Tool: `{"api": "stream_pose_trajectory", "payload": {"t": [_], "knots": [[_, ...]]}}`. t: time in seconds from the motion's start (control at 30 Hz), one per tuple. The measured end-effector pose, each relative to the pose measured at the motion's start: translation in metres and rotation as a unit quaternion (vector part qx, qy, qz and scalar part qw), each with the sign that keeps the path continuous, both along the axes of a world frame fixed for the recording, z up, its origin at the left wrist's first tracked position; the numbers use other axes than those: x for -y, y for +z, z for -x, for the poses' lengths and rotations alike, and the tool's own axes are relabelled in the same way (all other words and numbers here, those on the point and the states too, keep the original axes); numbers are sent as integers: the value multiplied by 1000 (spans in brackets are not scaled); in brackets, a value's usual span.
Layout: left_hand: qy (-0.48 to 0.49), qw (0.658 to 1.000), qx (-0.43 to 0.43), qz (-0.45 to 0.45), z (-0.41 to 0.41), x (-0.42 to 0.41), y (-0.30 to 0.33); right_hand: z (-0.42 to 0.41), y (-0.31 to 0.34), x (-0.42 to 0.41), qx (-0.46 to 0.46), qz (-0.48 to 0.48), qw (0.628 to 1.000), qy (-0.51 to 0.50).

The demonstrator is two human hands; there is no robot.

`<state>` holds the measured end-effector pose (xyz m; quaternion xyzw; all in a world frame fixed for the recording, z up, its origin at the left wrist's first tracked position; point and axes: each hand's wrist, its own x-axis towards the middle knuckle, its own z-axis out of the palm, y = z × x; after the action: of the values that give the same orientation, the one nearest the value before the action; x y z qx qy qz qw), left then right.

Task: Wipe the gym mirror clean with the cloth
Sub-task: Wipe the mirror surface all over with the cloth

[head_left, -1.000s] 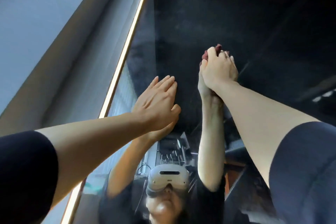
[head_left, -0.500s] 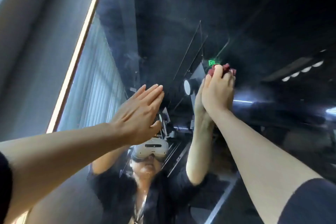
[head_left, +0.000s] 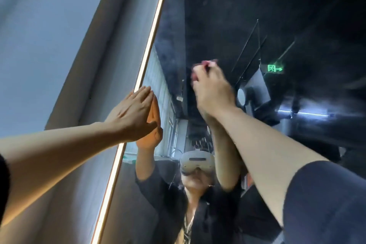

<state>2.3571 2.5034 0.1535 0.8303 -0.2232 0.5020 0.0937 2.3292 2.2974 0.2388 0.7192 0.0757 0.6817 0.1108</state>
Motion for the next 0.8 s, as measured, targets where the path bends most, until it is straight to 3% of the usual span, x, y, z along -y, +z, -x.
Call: {"api": "stream_pose_trajectory", "payload": {"t": [0.1,0.2,0.33,0.47,0.53,0.63,0.73,0.8], "knots": [[-29,1000,5,-6,-1,4,8,25,24,46,77,-160,984,-19],[-30,999,9,-8,-6,8,7,19,43,28,60,-181,981,-22],[-19,1000,23,-3,-14,12,-14,-19,49,-37,9,-61,998,-16],[-83,994,30,60,-13,9,-37,-36,-2,-93,-80,73,994,-13],[-139,982,47,116,-8,11,-53,-31,-39,-101,-127,138,982,-13],[-122,981,89,123,-6,22,-83,-13,-63,-67,-129,197,972,-22],[-92,987,115,72,-7,37,-106,4,-53,-4,-3,36,999,-6],[-100,988,116,34,-8,45,-118,8,-52,14,85,-122,989,22]]}}
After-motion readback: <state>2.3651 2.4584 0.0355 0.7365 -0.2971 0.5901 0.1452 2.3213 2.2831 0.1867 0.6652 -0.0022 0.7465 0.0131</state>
